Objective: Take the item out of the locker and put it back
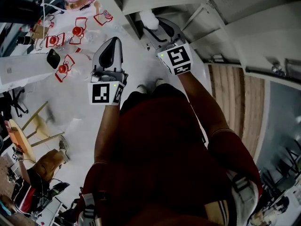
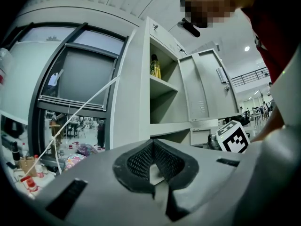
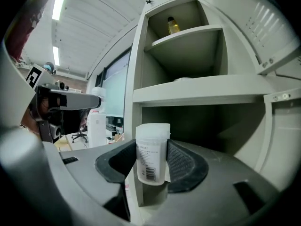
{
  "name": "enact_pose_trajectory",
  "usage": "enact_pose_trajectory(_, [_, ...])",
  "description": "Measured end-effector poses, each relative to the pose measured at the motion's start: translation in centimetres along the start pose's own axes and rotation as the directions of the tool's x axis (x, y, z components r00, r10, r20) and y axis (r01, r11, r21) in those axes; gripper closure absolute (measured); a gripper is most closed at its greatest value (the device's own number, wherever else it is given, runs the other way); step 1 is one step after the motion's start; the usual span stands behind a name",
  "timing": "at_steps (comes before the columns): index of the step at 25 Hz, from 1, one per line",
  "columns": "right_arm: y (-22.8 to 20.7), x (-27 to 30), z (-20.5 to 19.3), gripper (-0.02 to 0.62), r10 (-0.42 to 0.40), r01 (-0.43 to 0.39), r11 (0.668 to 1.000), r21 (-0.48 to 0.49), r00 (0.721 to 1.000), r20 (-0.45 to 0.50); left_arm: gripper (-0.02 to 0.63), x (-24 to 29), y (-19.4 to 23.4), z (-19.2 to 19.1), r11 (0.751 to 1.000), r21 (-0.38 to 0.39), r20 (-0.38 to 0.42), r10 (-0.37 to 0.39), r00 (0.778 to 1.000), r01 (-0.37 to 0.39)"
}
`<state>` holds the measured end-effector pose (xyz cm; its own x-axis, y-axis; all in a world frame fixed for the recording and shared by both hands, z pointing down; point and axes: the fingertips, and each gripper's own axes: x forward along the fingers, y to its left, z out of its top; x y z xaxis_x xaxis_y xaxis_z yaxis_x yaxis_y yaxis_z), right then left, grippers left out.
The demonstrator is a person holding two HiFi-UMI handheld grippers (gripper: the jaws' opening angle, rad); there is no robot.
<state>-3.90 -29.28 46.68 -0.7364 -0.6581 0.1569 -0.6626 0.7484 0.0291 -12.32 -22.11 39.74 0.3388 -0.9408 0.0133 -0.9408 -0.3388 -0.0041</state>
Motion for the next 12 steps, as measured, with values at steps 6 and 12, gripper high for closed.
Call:
enact_pose_trajectory(6, [-0.3, 1.7, -1.1, 0.407, 0.021, -0.021, 1.000, 0.005, 1.000, -0.014, 0.600, 0.6, 0.5, -0.7, 1.000, 0.012, 0.000, 0.014, 1.000, -0.014])
enact_pose_trajectory(12, [-0.7, 3.3, -2.2, 0.407, 0.037, -0.037, 0.999, 0.000, 0.999, -0.019, 0.600, 1.1, 1.0, -1.3, 0.999, 0.018, 0.010, 0.026, 1.000, -0.026])
